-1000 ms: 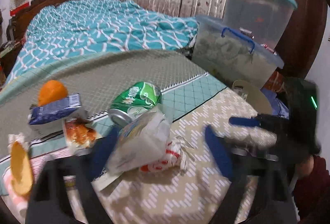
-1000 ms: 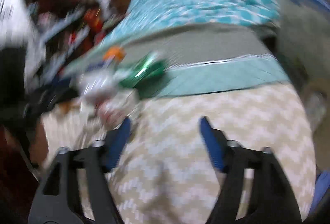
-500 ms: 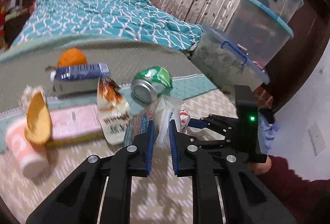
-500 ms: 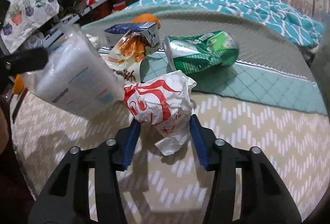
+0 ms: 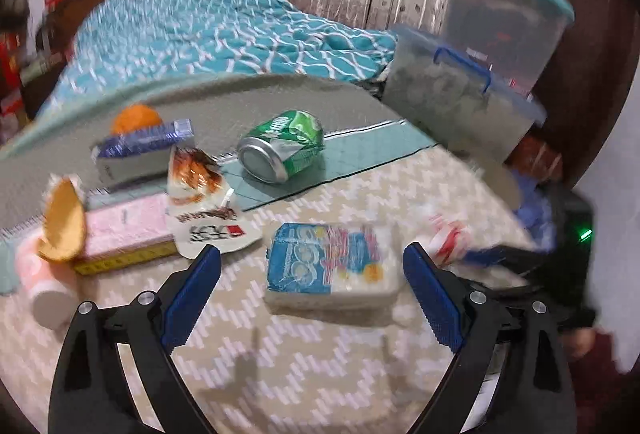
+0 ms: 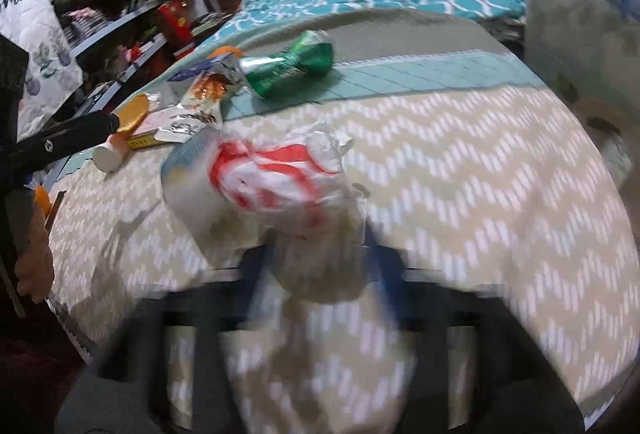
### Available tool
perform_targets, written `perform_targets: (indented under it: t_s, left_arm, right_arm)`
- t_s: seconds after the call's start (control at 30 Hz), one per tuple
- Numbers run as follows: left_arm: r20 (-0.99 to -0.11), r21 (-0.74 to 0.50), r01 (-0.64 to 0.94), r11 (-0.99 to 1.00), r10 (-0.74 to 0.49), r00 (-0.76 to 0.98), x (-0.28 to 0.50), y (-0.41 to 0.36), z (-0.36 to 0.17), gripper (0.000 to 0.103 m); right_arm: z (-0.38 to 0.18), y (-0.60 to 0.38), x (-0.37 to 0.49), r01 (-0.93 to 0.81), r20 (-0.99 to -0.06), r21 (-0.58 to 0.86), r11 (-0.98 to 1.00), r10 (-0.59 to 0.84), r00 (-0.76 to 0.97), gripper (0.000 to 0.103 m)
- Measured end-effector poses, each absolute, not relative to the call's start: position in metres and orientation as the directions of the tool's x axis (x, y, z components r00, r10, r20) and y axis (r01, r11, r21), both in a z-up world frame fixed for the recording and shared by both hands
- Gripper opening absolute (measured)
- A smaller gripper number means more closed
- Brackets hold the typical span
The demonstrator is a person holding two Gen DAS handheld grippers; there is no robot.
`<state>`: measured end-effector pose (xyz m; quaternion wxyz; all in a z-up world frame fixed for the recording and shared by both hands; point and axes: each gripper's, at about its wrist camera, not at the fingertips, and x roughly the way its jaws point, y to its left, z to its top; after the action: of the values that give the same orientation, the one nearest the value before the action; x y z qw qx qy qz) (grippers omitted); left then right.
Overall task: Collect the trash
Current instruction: 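Grasp the blue-white wrapped package with the left tool while the right tool grasps the red-white plastic bag, then carry both items over the beige bin and open both tools to drop them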
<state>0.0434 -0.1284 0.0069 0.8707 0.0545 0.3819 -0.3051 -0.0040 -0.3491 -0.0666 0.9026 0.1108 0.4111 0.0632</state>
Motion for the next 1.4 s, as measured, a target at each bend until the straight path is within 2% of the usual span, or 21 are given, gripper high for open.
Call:
perform_targets:
  t_s: [0.1,0.17,0.3,0.5,0.53,0.63,0.67,0.7,0.73,0.97,1.07,1.27,1.4]
  left_arm:
    - [-0.729,-0.055,0.610,0.790,-0.450,0.517,0.037,-0.140,-0.005,0.090]
    - [-0.757,-0.076,0.625,0.777,-0.453,0.471,0.040,-0.144,-0.014,0.090]
    - [-0.771,-0.199,0.590,0.782,-0.497,0.399,0.058,-0.147,-0.021,0.090]
    - [-0.794,-0.104,0.654,0.749,-0.459,0.399,0.063,-0.167,-0.032,0.090]
    - [-0.795,-0.101,0.658,0.746,-0.458,0.397,0.064,-0.168,-0.033,0.094]
    - [-0.820,-0.114,0.664,0.739,-0.448,0.357,0.074,-0.175,-0.042,0.094]
    - [-0.827,-0.134,0.659,0.740,-0.450,0.337,0.078,-0.177,-0.047,0.092]
    - [-0.827,-0.161,0.658,0.736,-0.464,0.317,0.079,-0.178,-0.050,0.088]
    - [-0.818,-0.221,0.660,0.718,-0.505,0.275,0.080,-0.179,-0.052,0.081]
    - [-0.770,-0.341,0.693,0.636,-0.611,0.182,0.078,-0.224,-0.045,0.045]
    - [-0.755,-0.372,0.719,0.588,-0.642,0.134,0.078,-0.258,-0.040,0.037]
    - [-0.727,-0.365,0.783,0.504,-0.679,0.098,0.077,-0.340,-0.023,0.032]
    - [-0.729,-0.315,0.826,0.466,-0.677,0.104,0.077,-0.409,-0.018,0.031]
  right_arm:
    - [-0.062,-0.350,-0.013,-0.039,-0.729,0.216,0.976,0.188,0.658,0.092]
    - [-0.061,-0.350,-0.014,-0.037,-0.729,0.195,0.980,0.170,0.663,0.092]
    - [-0.058,-0.356,-0.010,-0.016,-0.736,0.151,0.988,0.124,0.665,0.092]
    - [-0.052,-0.368,0.006,-0.001,-0.730,0.167,0.986,0.124,0.672,0.092]
    - [-0.054,-0.369,0.010,0.002,-0.734,0.169,0.986,0.124,0.668,0.092]
    - [-0.062,-0.368,0.018,0.015,-0.748,0.175,0.985,0.123,0.652,0.090]
    - [-0.064,-0.369,0.018,0.008,-0.748,0.189,0.982,0.139,0.649,0.084]
    - [-0.066,-0.370,0.019,0.000,-0.752,0.209,0.978,0.161,0.639,0.054]
    - [-0.067,-0.373,0.019,0.001,-0.748,0.233,0.973,0.178,0.639,0.040]
    - [-0.066,-0.426,0.001,0.161,-0.724,0.258,0.953,0.080,0.685,0.038]
    - [-0.065,-0.461,-0.009,0.238,-0.715,0.291,0.927,0.046,0.697,0.038]
    - [-0.063,-0.540,-0.025,0.381,-0.695,0.337,0.861,-0.046,0.718,0.038]
    - [-0.065,-0.598,-0.027,0.473,-0.704,0.348,0.809,-0.108,0.702,0.038]
